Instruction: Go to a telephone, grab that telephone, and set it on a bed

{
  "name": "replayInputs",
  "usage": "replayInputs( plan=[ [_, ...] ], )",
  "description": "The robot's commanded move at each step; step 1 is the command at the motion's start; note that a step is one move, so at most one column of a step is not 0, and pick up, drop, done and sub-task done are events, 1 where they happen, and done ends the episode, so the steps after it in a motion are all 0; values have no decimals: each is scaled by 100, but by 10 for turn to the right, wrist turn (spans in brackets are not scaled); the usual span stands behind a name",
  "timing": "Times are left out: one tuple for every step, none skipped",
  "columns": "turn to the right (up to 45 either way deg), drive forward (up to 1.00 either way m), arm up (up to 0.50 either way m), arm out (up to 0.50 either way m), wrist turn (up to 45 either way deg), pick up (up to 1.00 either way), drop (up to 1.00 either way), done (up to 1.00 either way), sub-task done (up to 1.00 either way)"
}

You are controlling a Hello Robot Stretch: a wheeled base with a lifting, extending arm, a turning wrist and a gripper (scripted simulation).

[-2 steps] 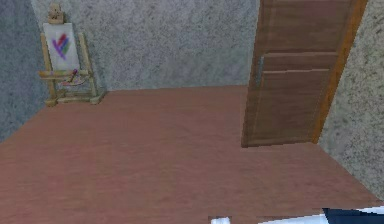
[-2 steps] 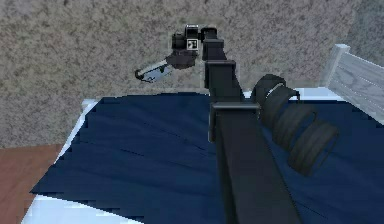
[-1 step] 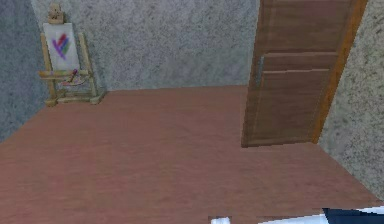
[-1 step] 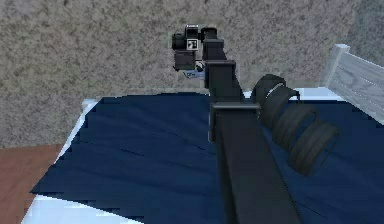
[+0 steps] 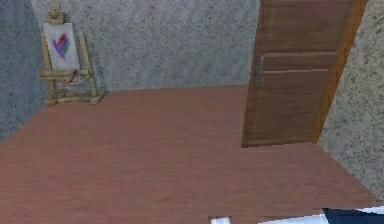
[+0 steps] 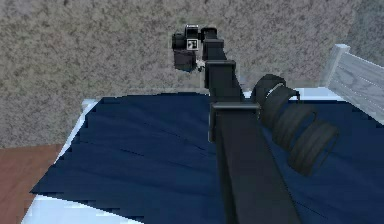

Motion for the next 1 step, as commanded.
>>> replayInputs(
  plan=[
    [0, 0, -26, 0, 0, 0, 0, 0, 0]
  ],
)
